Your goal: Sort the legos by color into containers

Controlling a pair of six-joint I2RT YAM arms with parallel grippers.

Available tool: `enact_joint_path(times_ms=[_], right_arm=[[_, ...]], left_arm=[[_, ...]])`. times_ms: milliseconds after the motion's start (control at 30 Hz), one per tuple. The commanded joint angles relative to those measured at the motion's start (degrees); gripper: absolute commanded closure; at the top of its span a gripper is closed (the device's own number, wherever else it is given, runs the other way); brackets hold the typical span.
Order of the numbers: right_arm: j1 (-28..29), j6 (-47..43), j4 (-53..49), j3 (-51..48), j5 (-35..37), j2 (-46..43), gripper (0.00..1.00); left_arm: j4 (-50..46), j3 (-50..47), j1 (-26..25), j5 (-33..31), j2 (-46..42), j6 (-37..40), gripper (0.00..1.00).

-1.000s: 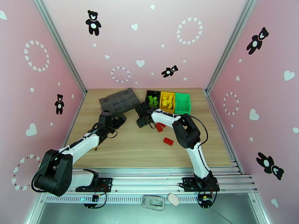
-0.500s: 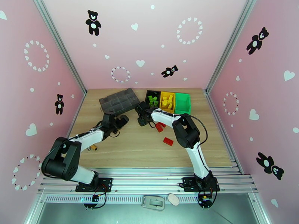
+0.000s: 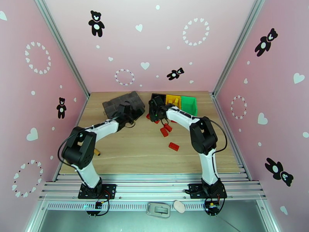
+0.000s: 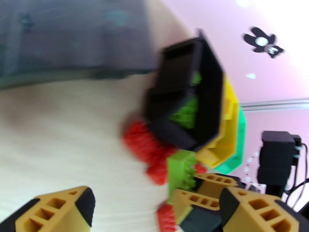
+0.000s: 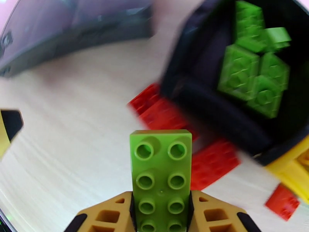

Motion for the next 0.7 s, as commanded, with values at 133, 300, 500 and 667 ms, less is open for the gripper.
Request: enact_joint_path(times_ms=[133,300,500,667], right_arm=[[-3.44,2.58,-2.01,9.59,1.96,2.91,0.71],[-4.35,2.76,-6.19,20.45,3.88,9.37,0.68],[-4.94,2.94,-9.24,30.76,4.43,15.02,0.43],[-4.94,2.45,-9.53,31.11,3.58,14.07,0.36]], left_arm=[[1.64,8.68,-0.86,3.07,6.73,-3.37,0.11],[1.63,10.42,-0.97,3.33,7.72,-3.71,0.11],[1.97,7.53,-0.99,2.67,5.51,-3.28,0.11],[2.16,2.73,-0.99,1.21,1.77,-2.34,0.11]])
